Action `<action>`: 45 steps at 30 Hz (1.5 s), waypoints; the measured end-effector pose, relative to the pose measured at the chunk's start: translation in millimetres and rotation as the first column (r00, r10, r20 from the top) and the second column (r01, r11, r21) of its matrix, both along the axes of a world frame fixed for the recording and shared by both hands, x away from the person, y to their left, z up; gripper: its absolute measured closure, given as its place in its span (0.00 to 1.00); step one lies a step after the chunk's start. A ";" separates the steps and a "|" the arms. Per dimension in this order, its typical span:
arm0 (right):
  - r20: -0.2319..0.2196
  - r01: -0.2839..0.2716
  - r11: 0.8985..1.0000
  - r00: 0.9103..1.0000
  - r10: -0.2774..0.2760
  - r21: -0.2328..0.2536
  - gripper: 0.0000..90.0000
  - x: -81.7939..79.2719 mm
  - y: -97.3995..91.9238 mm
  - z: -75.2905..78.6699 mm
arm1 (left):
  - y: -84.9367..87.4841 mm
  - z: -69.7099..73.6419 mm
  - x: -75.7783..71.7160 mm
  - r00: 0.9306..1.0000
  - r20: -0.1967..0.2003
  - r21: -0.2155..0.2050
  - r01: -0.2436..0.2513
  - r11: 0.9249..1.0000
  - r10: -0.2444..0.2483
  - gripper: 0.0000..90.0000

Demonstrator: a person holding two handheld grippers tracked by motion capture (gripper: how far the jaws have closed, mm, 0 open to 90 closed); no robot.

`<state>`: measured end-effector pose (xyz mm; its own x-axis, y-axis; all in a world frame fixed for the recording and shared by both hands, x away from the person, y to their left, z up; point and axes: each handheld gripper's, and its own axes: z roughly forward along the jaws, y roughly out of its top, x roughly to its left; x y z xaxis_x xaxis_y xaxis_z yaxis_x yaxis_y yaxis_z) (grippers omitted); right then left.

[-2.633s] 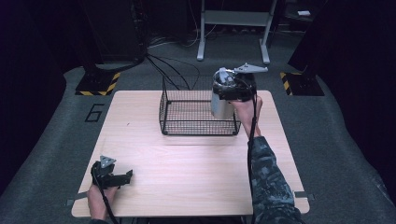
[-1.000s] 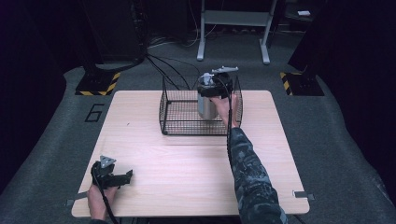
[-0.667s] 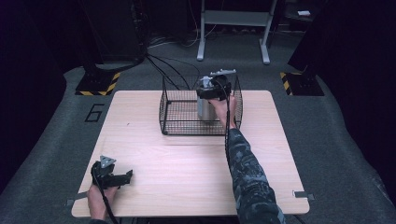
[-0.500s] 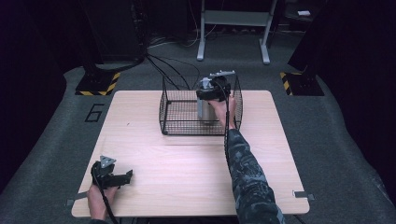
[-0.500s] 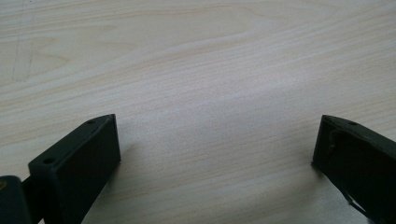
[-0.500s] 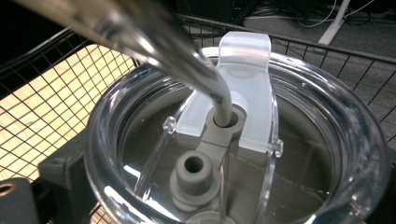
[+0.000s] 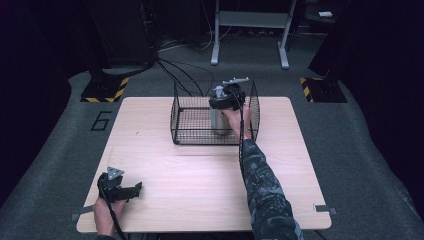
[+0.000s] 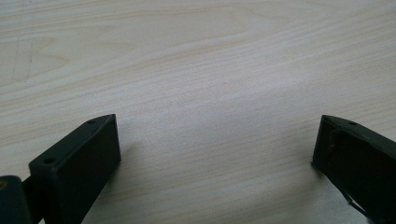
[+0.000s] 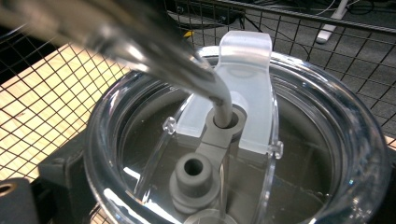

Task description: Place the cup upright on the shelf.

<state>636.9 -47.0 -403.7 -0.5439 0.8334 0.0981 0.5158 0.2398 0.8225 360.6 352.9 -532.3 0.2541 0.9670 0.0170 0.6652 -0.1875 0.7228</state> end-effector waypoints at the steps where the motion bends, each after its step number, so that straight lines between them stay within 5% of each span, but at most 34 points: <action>1: 0.000 -0.002 1.000 1.000 0.002 -0.002 0.04 0.0 -0.1 0.2 | 0.0 0.0 0.0 1.000 0.000 0.000 0.000 1.000 0.000 0.01; 30: -0.016 -0.022 1.000 1.000 0.022 -0.013 0.00 -13.9 -7.0 -2.0 | -0.9 -0.8 0.3 1.000 0.011 -0.009 -0.007 1.000 0.008 0.01; 45: -0.002 -0.059 0.998 0.998 0.059 -0.013 0.00 -33.0 -13.8 19.2 | -0.7 -0.4 0.2 1.000 0.005 -0.009 -0.008 1.000 0.008 0.01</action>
